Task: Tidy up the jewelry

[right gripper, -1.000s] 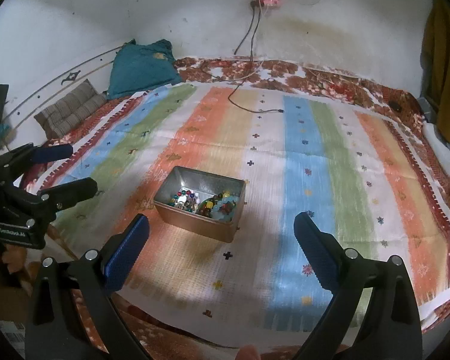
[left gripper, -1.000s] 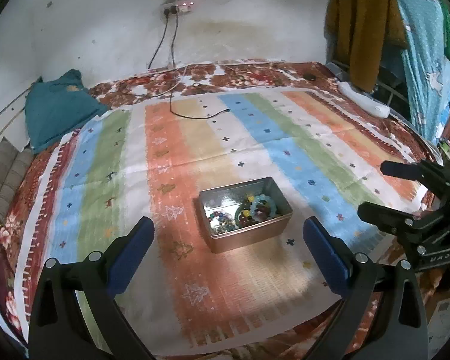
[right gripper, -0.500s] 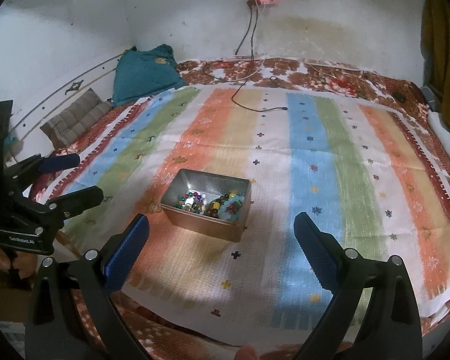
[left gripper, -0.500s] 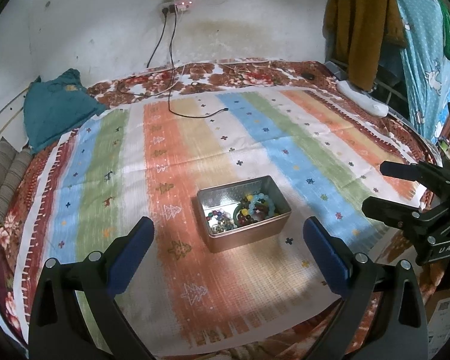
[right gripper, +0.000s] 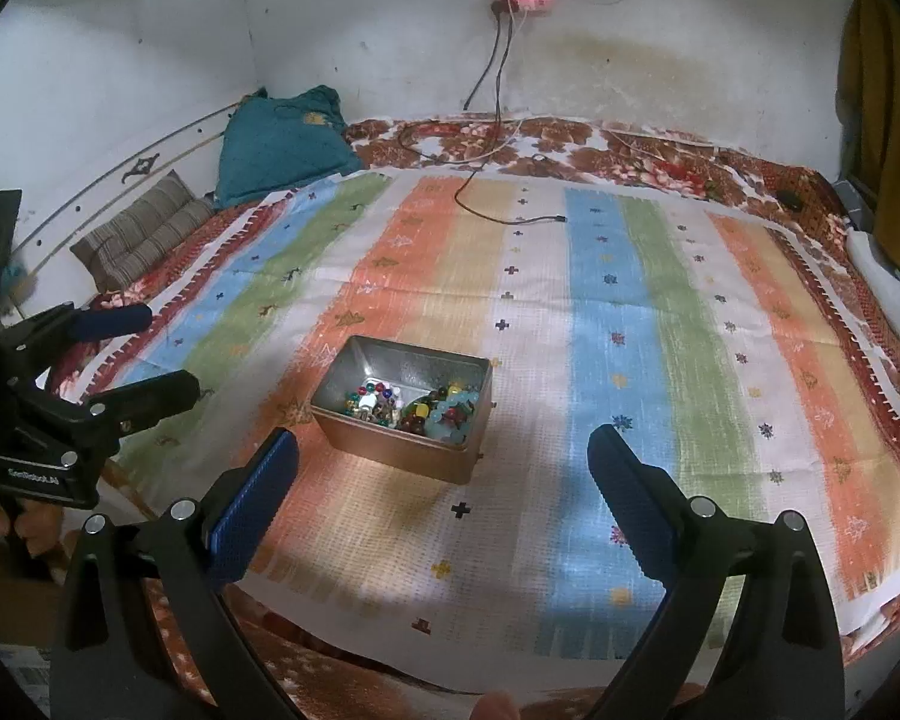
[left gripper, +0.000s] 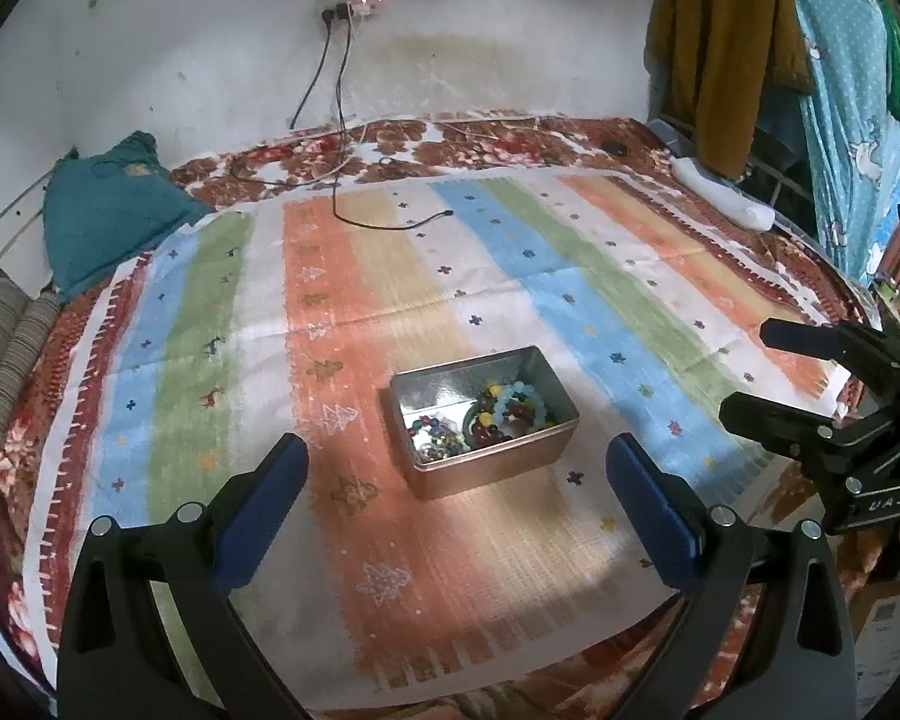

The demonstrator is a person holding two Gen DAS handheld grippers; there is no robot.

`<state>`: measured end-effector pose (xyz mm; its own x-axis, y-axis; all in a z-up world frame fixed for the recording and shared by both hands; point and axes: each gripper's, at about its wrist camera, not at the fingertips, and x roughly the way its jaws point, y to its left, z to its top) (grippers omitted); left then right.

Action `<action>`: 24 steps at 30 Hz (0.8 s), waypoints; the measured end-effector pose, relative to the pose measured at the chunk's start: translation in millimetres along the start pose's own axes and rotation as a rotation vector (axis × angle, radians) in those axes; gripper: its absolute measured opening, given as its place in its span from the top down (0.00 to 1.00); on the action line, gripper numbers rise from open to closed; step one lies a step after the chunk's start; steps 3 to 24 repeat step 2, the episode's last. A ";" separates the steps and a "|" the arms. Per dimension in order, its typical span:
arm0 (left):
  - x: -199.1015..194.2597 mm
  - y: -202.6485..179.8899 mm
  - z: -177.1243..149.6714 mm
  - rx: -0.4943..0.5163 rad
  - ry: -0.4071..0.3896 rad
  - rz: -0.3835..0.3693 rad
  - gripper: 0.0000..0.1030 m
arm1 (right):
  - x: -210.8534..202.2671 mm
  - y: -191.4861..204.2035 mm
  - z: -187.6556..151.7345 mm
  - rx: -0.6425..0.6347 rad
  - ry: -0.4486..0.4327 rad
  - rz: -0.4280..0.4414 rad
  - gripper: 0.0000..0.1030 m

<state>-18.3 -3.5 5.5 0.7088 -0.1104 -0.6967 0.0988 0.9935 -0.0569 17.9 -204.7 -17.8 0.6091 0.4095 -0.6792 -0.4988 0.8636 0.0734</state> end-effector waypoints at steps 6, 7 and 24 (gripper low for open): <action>0.4 -0.2 0.0 0.001 0.000 0.001 0.05 | 0.4 -0.9 -0.2 0.004 0.001 0.003 0.05; 0.4 -0.2 0.0 0.001 0.000 0.001 0.05 | 0.4 -0.9 -0.2 0.004 0.001 0.003 0.05; 0.4 -0.2 0.0 0.001 0.000 0.001 0.05 | 0.4 -0.9 -0.2 0.004 0.001 0.003 0.05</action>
